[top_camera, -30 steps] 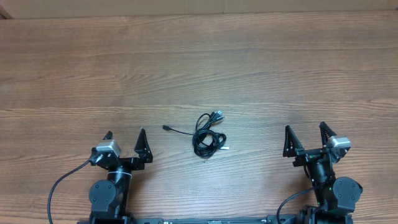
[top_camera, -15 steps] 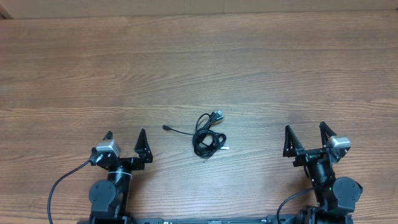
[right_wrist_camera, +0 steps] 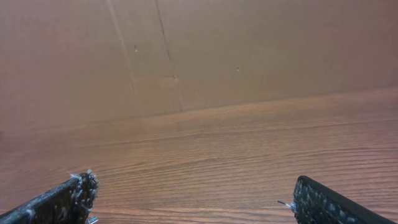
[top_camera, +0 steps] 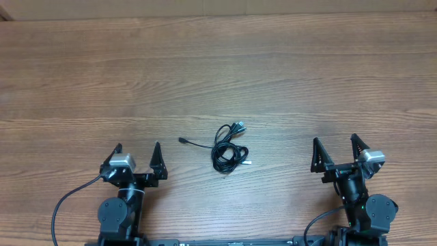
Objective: Untangle cables
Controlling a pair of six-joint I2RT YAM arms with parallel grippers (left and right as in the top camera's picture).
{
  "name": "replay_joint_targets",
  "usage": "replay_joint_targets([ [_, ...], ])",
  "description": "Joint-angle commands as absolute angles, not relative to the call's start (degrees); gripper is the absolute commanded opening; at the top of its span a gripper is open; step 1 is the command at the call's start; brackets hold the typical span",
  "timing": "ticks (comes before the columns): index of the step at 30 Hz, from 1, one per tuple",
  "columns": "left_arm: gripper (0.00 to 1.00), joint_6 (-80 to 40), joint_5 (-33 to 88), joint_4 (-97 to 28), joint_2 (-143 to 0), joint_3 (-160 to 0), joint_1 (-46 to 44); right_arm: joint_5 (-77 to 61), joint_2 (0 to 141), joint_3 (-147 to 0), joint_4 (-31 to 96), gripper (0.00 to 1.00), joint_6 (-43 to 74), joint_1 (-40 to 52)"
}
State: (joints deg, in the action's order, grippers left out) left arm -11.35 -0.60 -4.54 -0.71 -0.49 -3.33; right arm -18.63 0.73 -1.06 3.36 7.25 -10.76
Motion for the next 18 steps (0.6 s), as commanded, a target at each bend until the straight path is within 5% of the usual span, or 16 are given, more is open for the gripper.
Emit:
replay_joint_targets([
  [1, 1.00, -9.4, 0.1, -4.7, -1.5, -0.4, -3.0, -18.1, 0.4, -0.5, 3.3, 1.00, 7.3, -10.4],
  [18, 1.00, -8.8, 1.1, -10.6, -4.1, -4.2, -3.0, -18.1, 0.4, -0.5, 3.3, 1.00, 7.3, -10.4],
])
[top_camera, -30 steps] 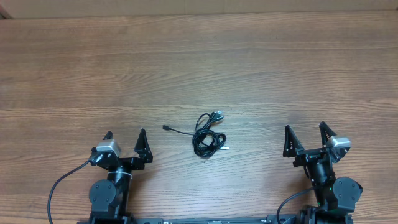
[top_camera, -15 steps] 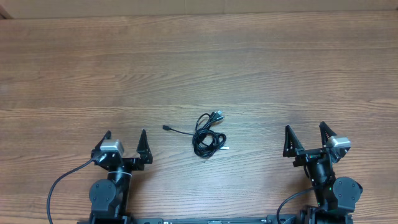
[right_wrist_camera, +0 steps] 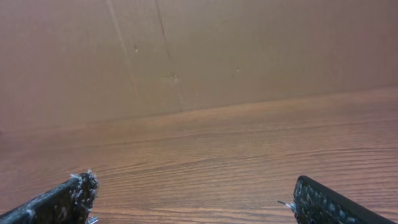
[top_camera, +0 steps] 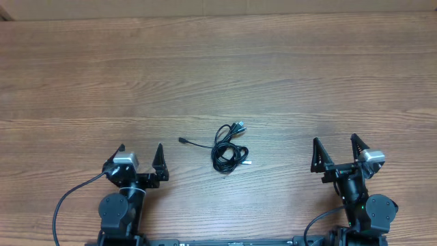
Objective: Untangle cables
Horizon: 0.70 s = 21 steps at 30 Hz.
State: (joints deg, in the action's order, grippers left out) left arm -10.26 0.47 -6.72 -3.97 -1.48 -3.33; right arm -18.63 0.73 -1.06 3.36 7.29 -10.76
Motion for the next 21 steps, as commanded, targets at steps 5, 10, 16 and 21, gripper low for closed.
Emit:
replay_joint_targets([
  [5, 1.00, -8.8, 1.1, -17.4, -4.1, -8.3, -3.0, -18.1, 0.4, -0.5, 3.3, 1.00, 7.3, -10.4],
  [10, 1.00, -9.0, 2.2, -22.3, -5.4, -11.4, -3.0, -18.1, 0.4, -0.5, 3.3, 1.00, 7.3, -10.4],
  [16, 1.00, -9.0, 2.9, -28.8, -16.1, -20.6, -3.0, -18.1, 0.4, -0.5, 3.3, 1.00, 7.3, -10.4],
  [21, 1.00, -9.0, 4.2, -36.2, -31.0, -33.5, -3.0, -18.1, 0.4, -0.5, 3.3, 1.00, 7.3, -10.4],
])
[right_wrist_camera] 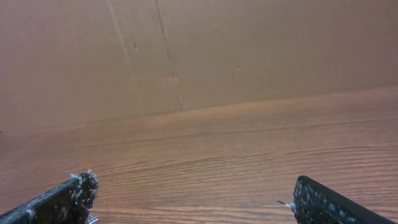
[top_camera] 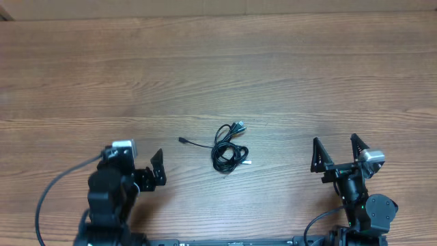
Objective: Untangle cables
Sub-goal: 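Reach the left gripper down to the black cable bundle and grasp it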
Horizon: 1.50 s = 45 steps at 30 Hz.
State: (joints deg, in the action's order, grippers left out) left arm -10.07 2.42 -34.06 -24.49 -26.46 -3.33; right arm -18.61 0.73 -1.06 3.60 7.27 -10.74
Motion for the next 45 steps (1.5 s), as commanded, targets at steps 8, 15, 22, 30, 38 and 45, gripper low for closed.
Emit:
replay_joint_targets([
  [8, 1.00, -9.0, 4.5, -53.9, -52.7, -57.9, -6.8, -18.1, 0.4, -0.5, 3.3, 1.00, 7.3, -10.4],
  [15, 1.00, -9.0, 4.6, -57.8, -65.6, -65.4, -15.8, -18.1, 0.4, -0.5, 3.3, 1.00, 7.3, -10.4],
  [22, 1.00, -15.9, 5.0, -57.7, -76.3, -65.4, -20.7, -18.1, 0.4, -0.5, 3.3, 1.00, 7.3, -10.4],
  [30, 1.00, -20.5, 12.8, -56.7, -85.6, -65.4, -23.5, -18.1, 0.4, -0.5, 3.3, 1.00, 7.3, -10.4],
  [38, 1.00, -42.9, -1.1, -54.5, -88.1, -65.4, -33.3, -18.1, 0.4, -0.5, 3.3, 1.00, 7.3, -10.4],
  [45, 1.00, -53.0, -3.4, -51.6, -90.8, -65.3, -38.0, -18.1, 0.4, -0.5, 3.3, 1.00, 7.3, -10.4],
])
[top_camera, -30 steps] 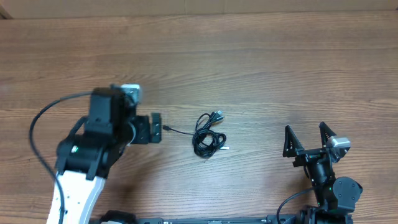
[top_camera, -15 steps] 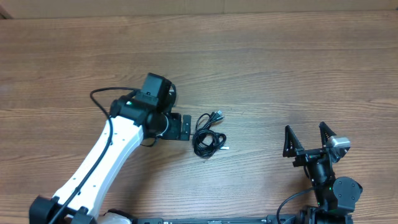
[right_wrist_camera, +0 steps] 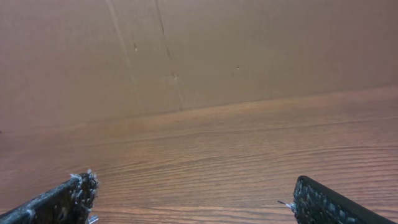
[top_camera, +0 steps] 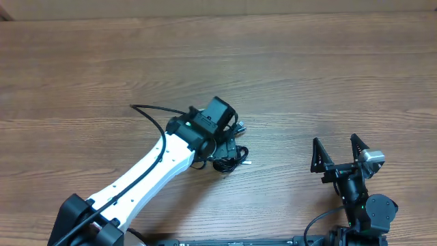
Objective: Untangle cables
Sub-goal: 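Reach the left gripper down to the black cable bundle and grasp it, then lift the bundle with the left gripper toward the right gripper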
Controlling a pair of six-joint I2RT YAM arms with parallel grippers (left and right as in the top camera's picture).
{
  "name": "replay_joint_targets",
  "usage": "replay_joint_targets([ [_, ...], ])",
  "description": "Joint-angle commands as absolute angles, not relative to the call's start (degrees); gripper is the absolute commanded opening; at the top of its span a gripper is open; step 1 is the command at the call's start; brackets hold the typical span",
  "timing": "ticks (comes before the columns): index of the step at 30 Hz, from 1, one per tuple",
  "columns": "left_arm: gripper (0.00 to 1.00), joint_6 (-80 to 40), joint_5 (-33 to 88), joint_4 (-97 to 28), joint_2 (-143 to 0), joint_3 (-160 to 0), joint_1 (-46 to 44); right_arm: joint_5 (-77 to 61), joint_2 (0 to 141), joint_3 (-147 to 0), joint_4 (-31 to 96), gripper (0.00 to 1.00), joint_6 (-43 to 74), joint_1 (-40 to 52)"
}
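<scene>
A tangled bundle of thin black cable (top_camera: 231,156) lies at the middle of the wooden table (top_camera: 307,82), one plug (top_camera: 240,126) sticking out at its top right. My left arm reaches out over it; its wrist (top_camera: 213,123) covers the bundle's upper left part, and the left gripper's fingers are hidden beneath it. At the table's front right my right gripper (top_camera: 336,152) stands open and holds nothing. In the right wrist view the right gripper (right_wrist_camera: 194,198) faces bare wood, with the fingertips (right_wrist_camera: 84,183) far apart.
A brown cardboard wall (right_wrist_camera: 199,50) rises behind the table's far edge. The left arm's own black lead (top_camera: 153,109) arcs above the table, left of the bundle.
My left arm has moved from the front left of the table to over the cable bundle, its wrist now covering part of the tangle and the loose end at the left. The right arm is unmoved.
Both grippers stood open at the front edge, the cable bundle lying untouched between them. The left arm then shifted slightly and rose at its place. Now it stretches over the bundle, while the right gripper has stayed still and open throughout.
</scene>
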State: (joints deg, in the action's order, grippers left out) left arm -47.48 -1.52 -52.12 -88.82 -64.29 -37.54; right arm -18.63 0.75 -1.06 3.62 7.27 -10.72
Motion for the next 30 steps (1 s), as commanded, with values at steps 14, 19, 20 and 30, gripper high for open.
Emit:
replay_joint_targets([
  [14, 0.64, -56.0, -1.8, -48.0, -107.6, -65.3, -37.9, -18.1, 0.4, -0.5, 3.3, 1.00, 7.3, -10.4],
  [19, 0.04, -55.9, -1.7, -46.4, -108.3, -65.3, -37.9, -18.1, 0.4, -0.5, 3.3, 1.00, 7.3, -10.4],
  [20, 0.04, -55.9, -1.7, -46.4, -108.3, -65.3, -37.9, -18.1, 0.4, -0.5, 3.3, 1.00, 7.3, -10.4],
  [30, 0.04, -34.3, 8.8, -42.4, -101.0, -67.3, -37.9, -18.1, 0.4, -0.5, 3.3, 1.00, 7.3, -10.4],
])
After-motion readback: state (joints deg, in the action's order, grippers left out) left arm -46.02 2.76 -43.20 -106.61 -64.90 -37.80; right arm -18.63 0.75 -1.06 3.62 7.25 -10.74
